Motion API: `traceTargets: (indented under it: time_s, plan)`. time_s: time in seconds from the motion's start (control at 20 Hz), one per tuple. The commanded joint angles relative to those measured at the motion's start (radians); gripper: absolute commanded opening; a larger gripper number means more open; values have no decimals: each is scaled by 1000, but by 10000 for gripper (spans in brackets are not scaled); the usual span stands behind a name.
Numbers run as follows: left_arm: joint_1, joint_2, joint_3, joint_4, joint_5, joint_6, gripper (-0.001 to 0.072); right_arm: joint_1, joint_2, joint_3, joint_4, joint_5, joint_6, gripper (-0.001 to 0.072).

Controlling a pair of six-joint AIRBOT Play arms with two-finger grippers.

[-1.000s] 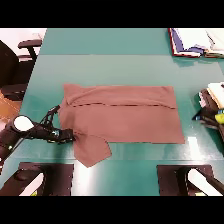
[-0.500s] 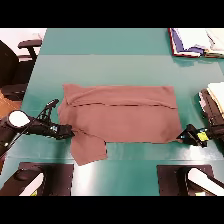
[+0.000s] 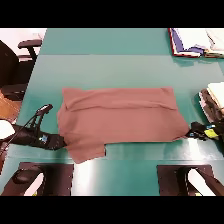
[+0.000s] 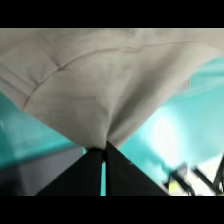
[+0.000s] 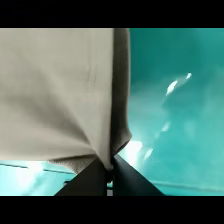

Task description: Fold the shirts.

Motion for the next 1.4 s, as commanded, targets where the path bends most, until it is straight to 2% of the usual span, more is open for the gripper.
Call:
traceTargets:
  time_s: [0.0,0.15,0.35,0.5,0.65,0.7,0.75,0.8,0.85,0.95,1.05,1.1,1.15,1.2,1.35]
  plan:
    - [0,34,46,2,-80,-11,19,9,94,71,-40,11,37,15]
    - [0,-76,138,61,85,60,19,103,-9,184,-42,-27,45,14]
    - [0,-327,303,122,336,120,21,218,-259,389,-41,-93,69,15]
    - [0,-520,383,132,451,145,23,280,-468,545,-37,-116,71,16]
    - [0,-644,412,131,540,143,26,295,-623,665,56,-134,70,17]
    - [0,-666,416,130,557,143,204,294,-665,701,86,-140,69,20]
    - [0,-673,417,127,577,132,473,294,-696,731,96,-145,66,90]
    - [0,-674,420,126,588,124,499,293,-722,761,109,-141,43,286]
    - [0,-673,433,124,583,124,497,284,-741,787,129,-131,25,415]
    - [0,-660,464,124,540,124,497,255,-742,798,153,-103,-23,525]
    - [0,-647,479,97,492,125,495,191,-715,747,153,-104,-42,576]
    - [0,-646,479,78,484,125,450,154,-708,715,153,-99,-49,576]
    - [0,-647,479,57,474,127,170,114,-708,679,169,-92,-64,576]
    - [0,-647,479,16,471,145,35,75,-709,641,189,-90,-86,576]
    - [-21,-652,478,-99,481,160,32,3,-732,541,260,-109,-142,574]
